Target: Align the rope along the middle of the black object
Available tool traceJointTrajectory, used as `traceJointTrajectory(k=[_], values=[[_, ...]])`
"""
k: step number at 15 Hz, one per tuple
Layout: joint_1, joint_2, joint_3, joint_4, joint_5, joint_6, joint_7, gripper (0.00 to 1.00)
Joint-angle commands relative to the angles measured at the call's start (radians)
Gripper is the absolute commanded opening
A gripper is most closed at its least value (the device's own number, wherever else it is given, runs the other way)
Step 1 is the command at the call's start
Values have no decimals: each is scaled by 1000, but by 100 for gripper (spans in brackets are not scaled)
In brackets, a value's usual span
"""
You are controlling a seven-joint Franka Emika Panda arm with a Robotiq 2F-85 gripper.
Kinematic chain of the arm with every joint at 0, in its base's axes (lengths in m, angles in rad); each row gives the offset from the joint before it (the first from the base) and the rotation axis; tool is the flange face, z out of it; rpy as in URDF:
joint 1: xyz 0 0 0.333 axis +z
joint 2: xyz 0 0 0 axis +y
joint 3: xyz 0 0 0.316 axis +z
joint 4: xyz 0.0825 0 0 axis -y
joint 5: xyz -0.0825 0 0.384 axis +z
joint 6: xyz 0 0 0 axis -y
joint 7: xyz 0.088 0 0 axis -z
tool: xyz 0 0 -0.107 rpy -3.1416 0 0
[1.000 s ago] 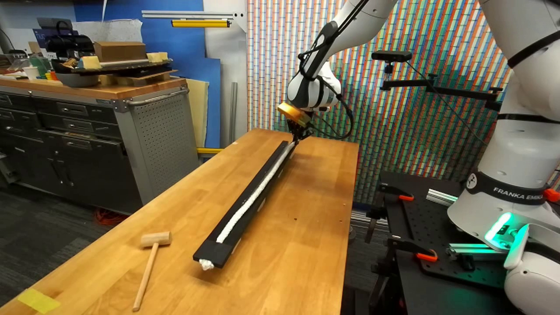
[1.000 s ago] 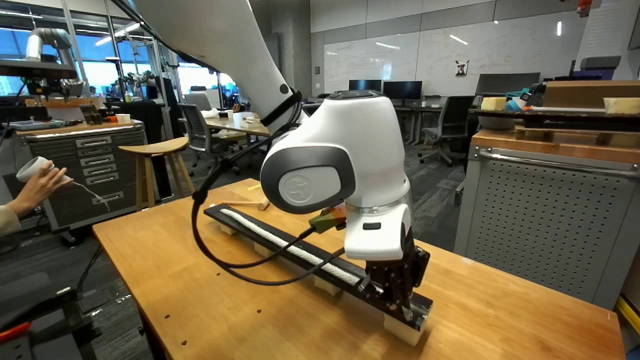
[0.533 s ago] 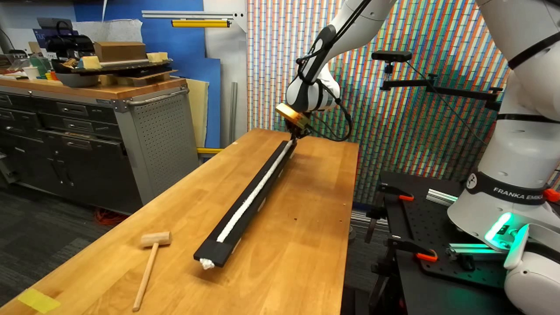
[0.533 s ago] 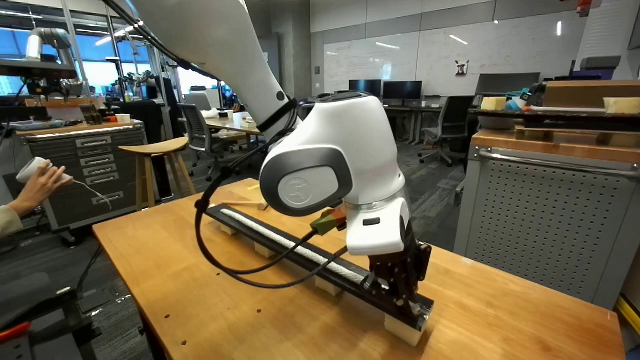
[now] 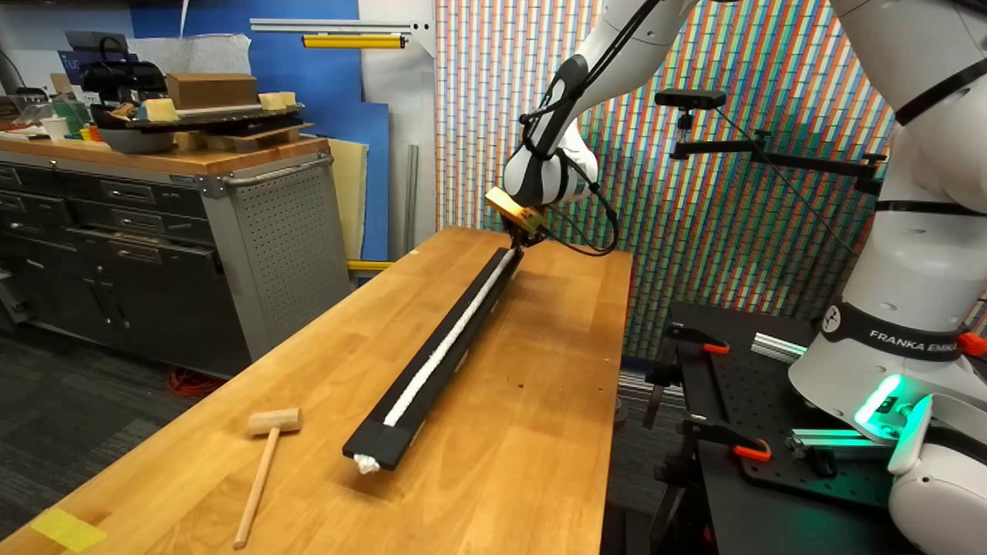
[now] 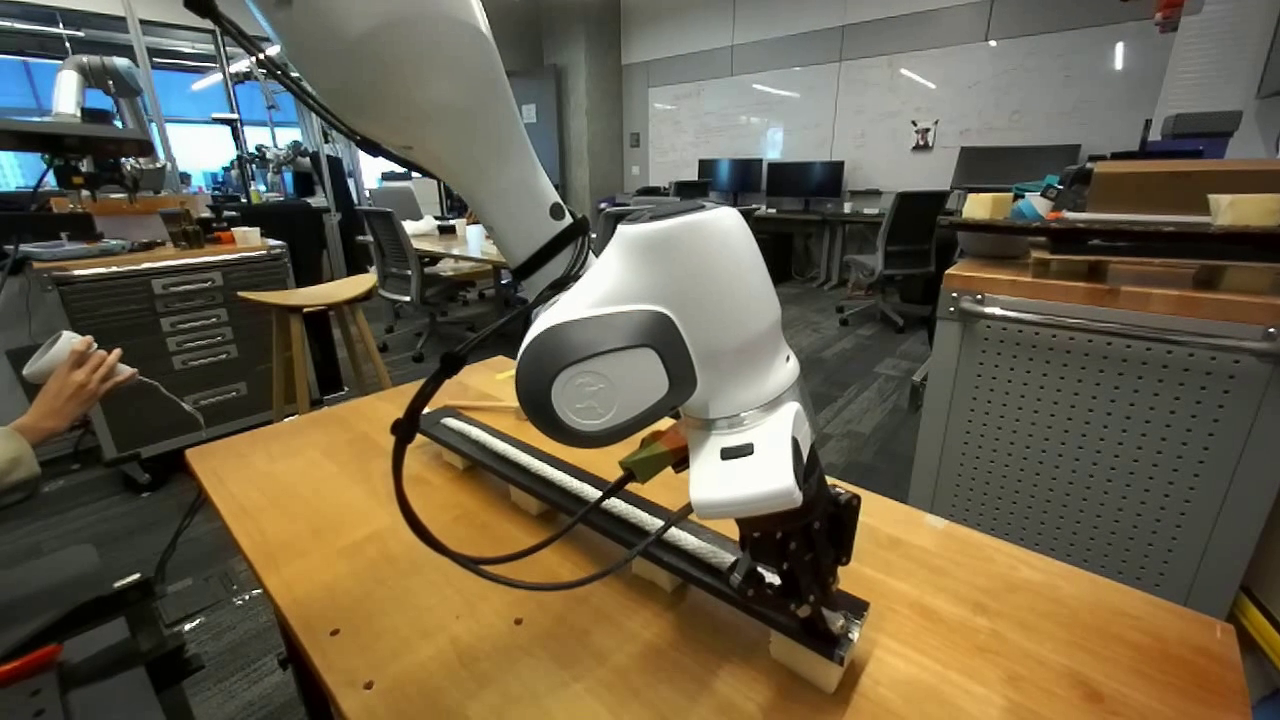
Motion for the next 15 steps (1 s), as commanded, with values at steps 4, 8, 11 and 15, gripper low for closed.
traceJointTrajectory(k=[4, 8, 11, 15], values=[[41, 57, -46, 23, -22, 75, 17, 3], [66, 73, -65, 27, -19, 95, 19, 3], [86, 82, -83, 26, -18, 106, 18, 27], [93, 81, -88, 20, -6, 140, 10, 59]])
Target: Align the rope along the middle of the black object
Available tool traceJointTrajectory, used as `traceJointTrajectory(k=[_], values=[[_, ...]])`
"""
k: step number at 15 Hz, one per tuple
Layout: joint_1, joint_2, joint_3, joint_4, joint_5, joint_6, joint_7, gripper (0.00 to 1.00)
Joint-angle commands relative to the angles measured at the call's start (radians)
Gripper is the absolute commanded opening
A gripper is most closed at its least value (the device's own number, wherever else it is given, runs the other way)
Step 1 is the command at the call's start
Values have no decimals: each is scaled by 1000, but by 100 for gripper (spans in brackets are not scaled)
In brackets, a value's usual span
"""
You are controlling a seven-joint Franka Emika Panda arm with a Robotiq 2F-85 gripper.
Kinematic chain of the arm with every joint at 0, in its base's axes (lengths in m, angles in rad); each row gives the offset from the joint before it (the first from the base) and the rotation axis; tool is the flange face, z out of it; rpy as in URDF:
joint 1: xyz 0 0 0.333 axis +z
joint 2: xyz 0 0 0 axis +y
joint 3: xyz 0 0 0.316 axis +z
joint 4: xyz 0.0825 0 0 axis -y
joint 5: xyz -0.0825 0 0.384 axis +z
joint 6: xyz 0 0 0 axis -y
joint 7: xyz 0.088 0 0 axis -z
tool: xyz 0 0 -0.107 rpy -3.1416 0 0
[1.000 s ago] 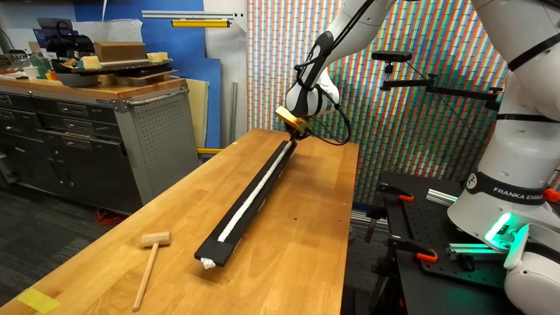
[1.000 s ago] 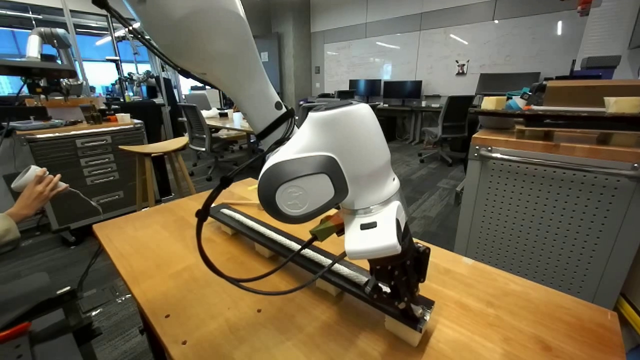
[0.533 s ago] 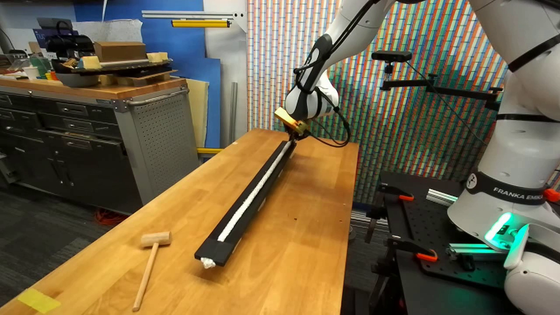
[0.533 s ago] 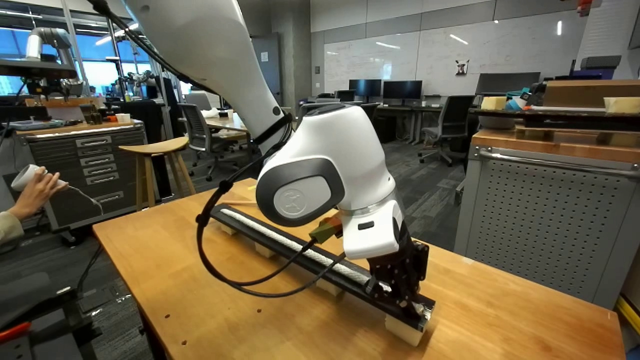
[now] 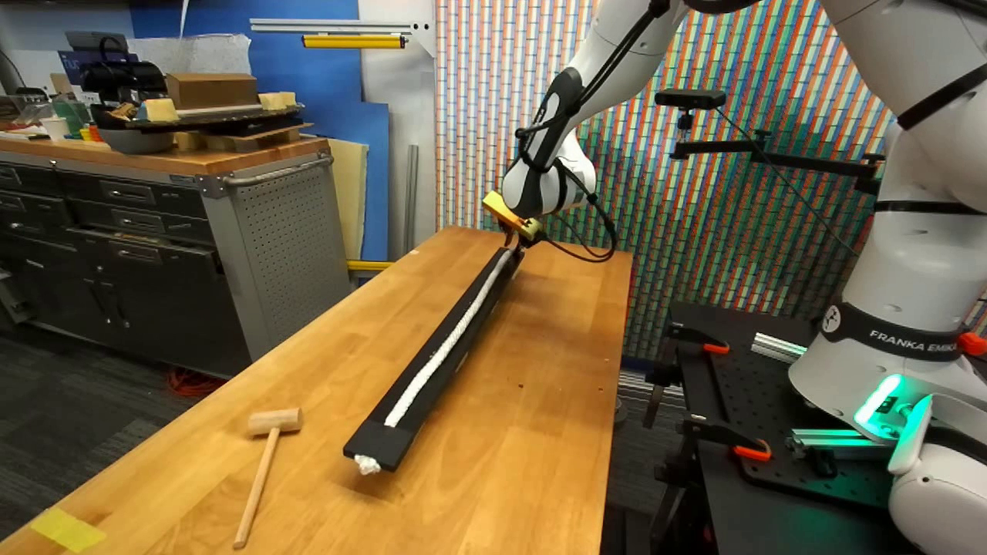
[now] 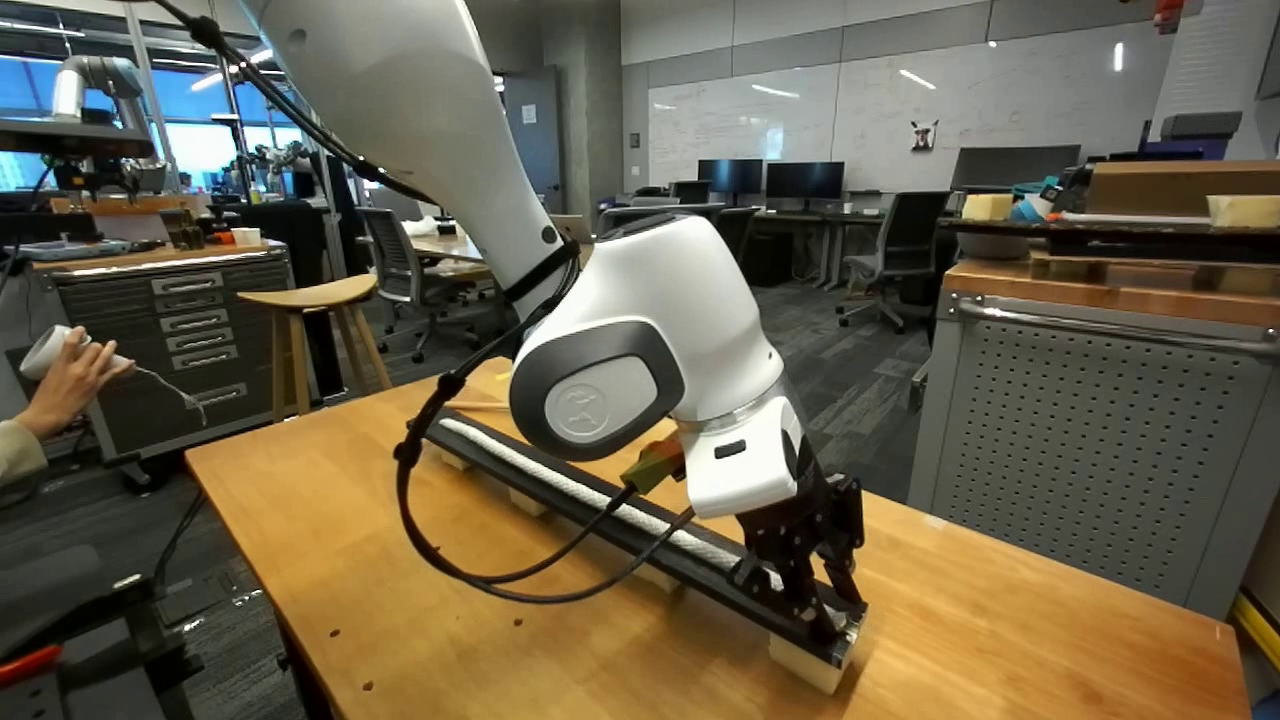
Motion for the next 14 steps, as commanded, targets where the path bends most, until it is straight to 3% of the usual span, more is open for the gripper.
traceJointTrajectory(k=[1, 5, 6, 10, 14], values=[[17, 39, -30, 19, -3, 51, 8, 66], [5, 13, -14, -4, 4, 78, -9, 97], [6, 6, -14, -9, 6, 79, -10, 100], [-9, -64, 11, -49, 9, 54, -23, 100], [32, -168, -13, -163, -13, 19, -57, 100]])
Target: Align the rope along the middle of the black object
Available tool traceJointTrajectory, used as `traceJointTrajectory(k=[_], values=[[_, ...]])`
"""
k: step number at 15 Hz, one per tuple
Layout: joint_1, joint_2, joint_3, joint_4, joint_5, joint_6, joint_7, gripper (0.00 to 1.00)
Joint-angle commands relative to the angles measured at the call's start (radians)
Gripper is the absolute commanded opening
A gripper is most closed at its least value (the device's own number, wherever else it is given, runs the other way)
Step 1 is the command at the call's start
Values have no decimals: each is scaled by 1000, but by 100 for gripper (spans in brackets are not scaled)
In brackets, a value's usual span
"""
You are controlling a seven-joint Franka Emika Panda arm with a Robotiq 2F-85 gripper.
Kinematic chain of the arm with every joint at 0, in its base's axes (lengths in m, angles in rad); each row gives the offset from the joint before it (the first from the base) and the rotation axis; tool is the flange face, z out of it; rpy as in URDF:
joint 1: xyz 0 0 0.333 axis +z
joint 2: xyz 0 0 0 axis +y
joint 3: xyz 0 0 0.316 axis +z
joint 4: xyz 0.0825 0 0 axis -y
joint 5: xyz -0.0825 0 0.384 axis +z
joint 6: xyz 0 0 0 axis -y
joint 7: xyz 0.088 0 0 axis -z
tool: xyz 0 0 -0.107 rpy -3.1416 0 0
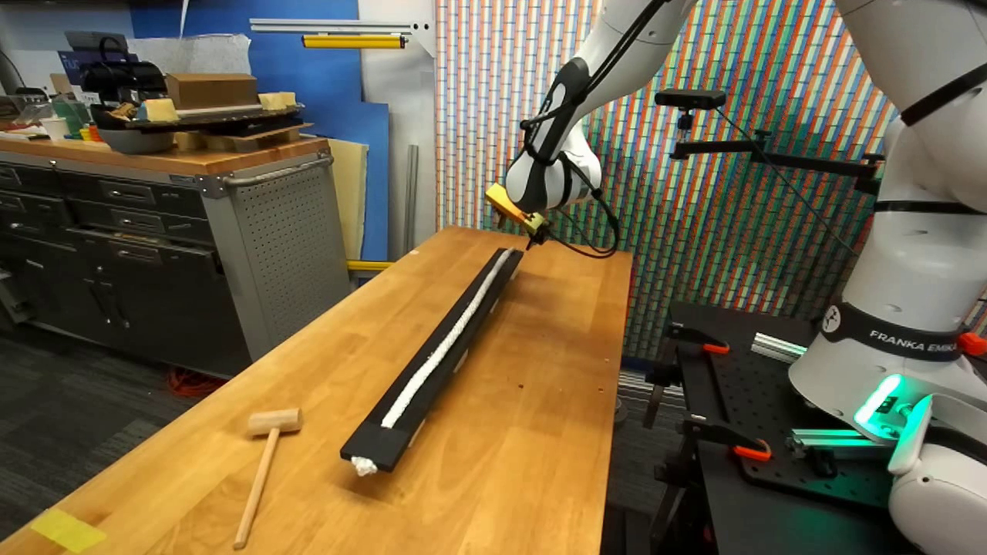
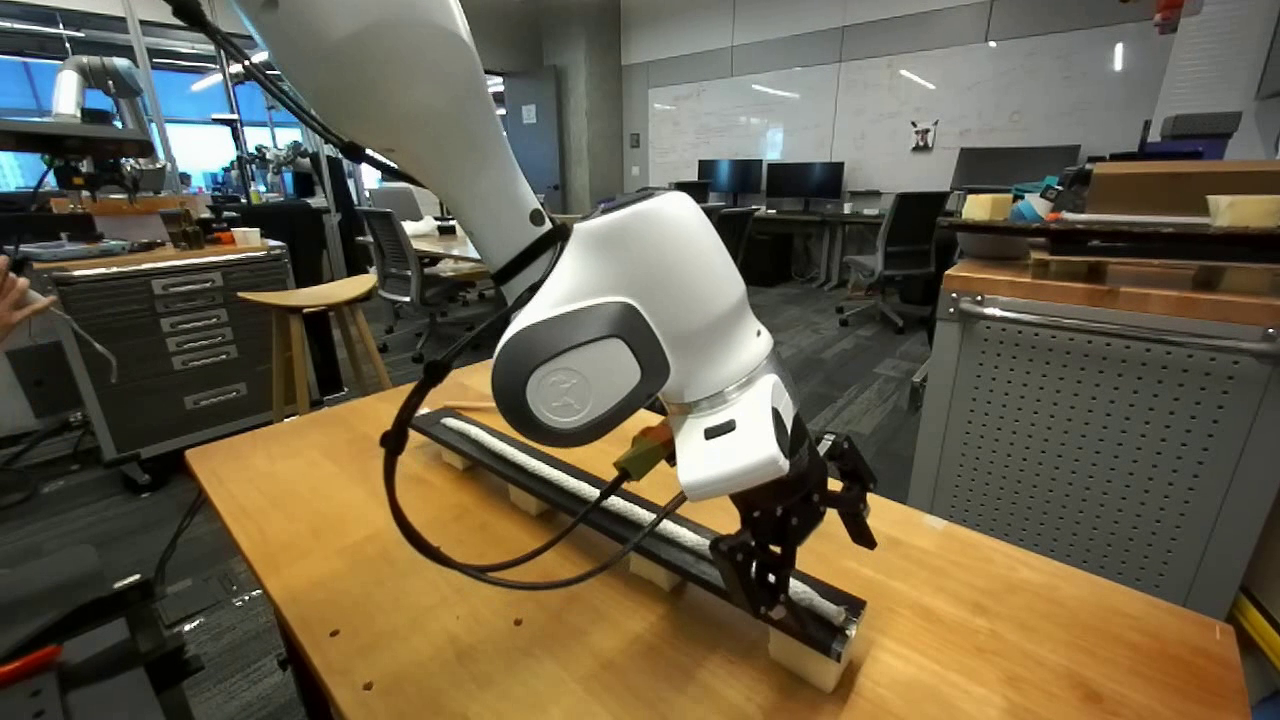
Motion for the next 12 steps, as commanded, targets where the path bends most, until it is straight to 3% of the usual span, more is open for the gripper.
traceJointTrajectory(k=[1, 5, 12], values=[[64, -143, -43, -159, -24, -24, -43, 100], [244, -258, -182, -380, -68, -26, -99, 100], [647, -346, -467, -709, -135, 28, -162, 100]])
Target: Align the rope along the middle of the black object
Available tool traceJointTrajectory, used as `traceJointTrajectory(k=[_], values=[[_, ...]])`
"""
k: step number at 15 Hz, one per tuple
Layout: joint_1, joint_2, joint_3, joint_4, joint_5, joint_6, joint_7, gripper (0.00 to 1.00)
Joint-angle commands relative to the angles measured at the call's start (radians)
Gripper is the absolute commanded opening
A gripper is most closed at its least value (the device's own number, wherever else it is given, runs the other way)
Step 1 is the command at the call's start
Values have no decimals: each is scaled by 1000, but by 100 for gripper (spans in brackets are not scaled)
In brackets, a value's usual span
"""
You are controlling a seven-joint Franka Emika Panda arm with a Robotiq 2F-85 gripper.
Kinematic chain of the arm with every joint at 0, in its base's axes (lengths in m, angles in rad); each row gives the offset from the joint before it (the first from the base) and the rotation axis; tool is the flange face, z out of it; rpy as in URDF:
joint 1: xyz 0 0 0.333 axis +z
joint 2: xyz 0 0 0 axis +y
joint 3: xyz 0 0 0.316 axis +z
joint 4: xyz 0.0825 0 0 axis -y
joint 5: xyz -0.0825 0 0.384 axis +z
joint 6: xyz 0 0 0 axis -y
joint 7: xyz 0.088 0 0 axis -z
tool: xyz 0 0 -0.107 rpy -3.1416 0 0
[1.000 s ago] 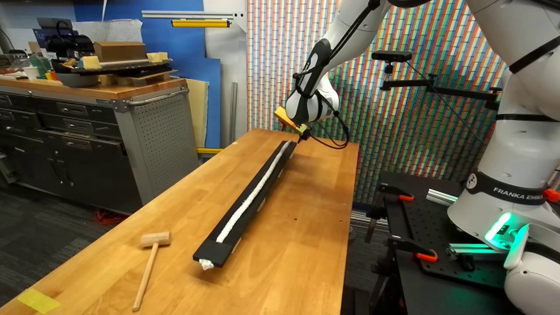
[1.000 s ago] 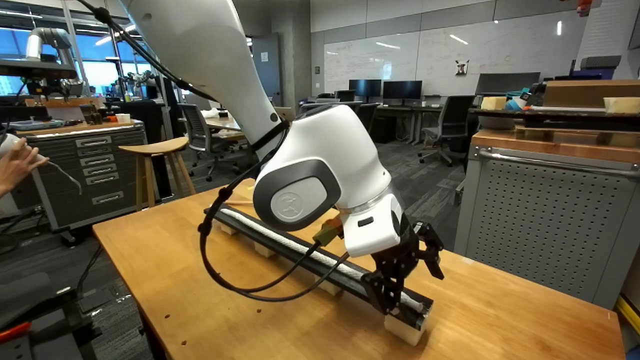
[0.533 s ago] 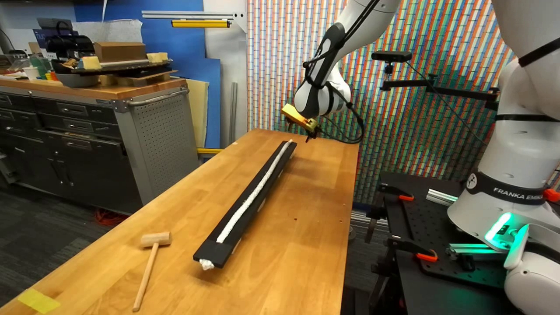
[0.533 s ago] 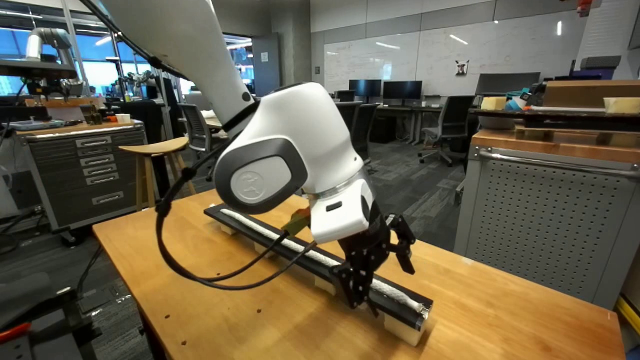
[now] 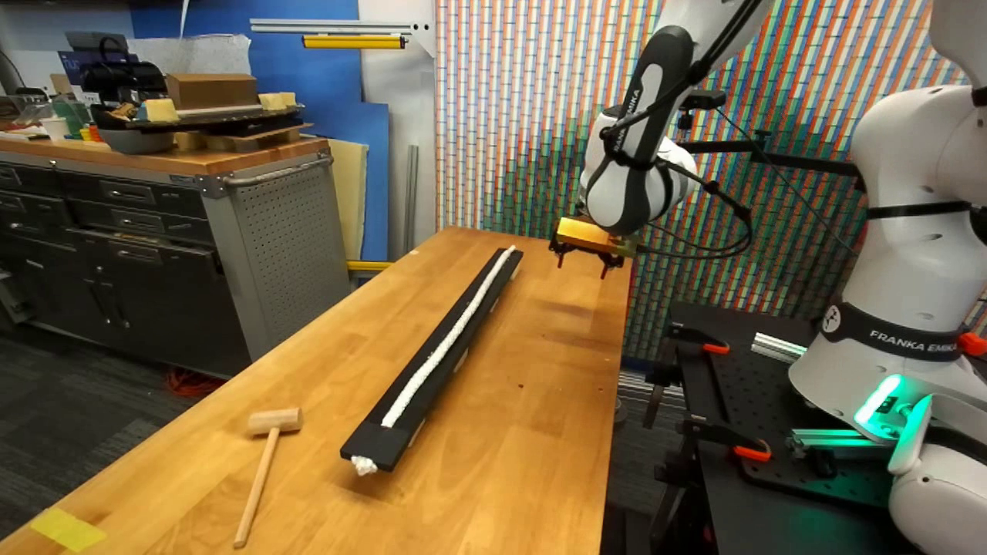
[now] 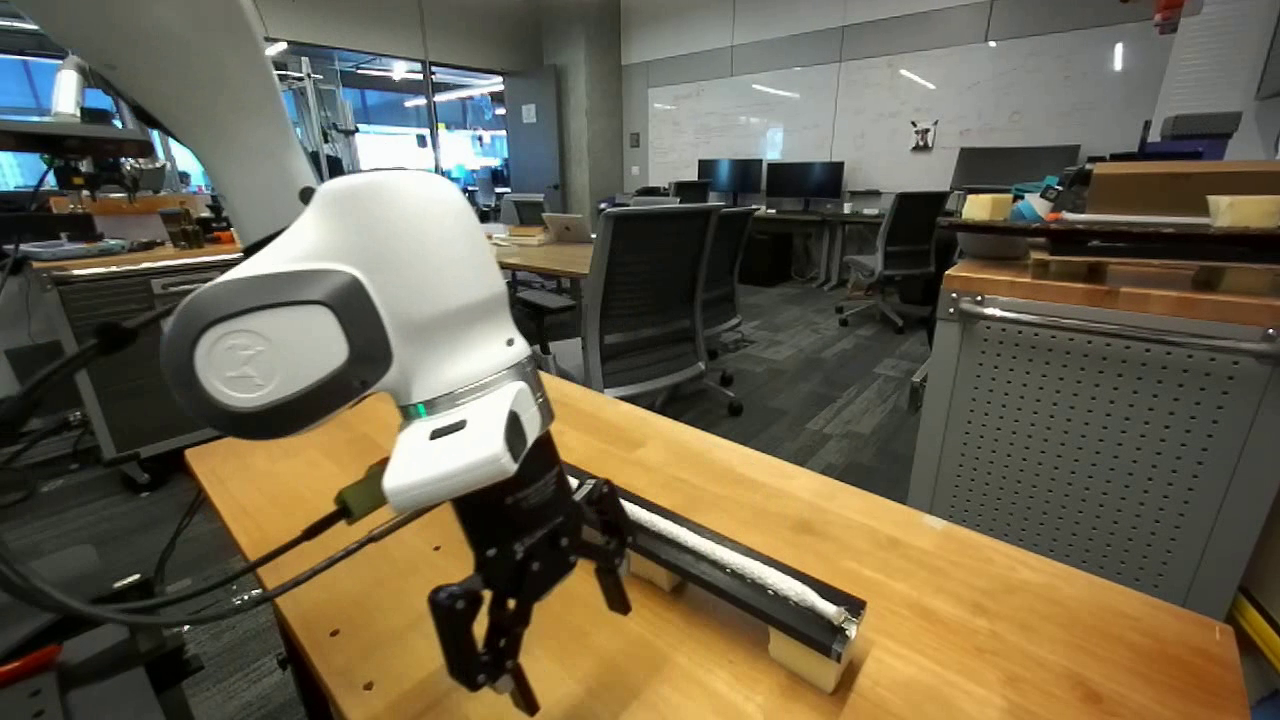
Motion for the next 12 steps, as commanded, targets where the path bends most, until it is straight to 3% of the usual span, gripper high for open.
traceJointTrajectory(k=[1, 2, 5, 12], values=[[200, -89, -149, -175, -33, 46, -53, 100], [111, -19, -72, -83, -7, 8, -15, 100], [190, -37, -115, -141, -8, 20, -24, 100], [191, -40, -122, -139, -8, 20, -32, 100]])
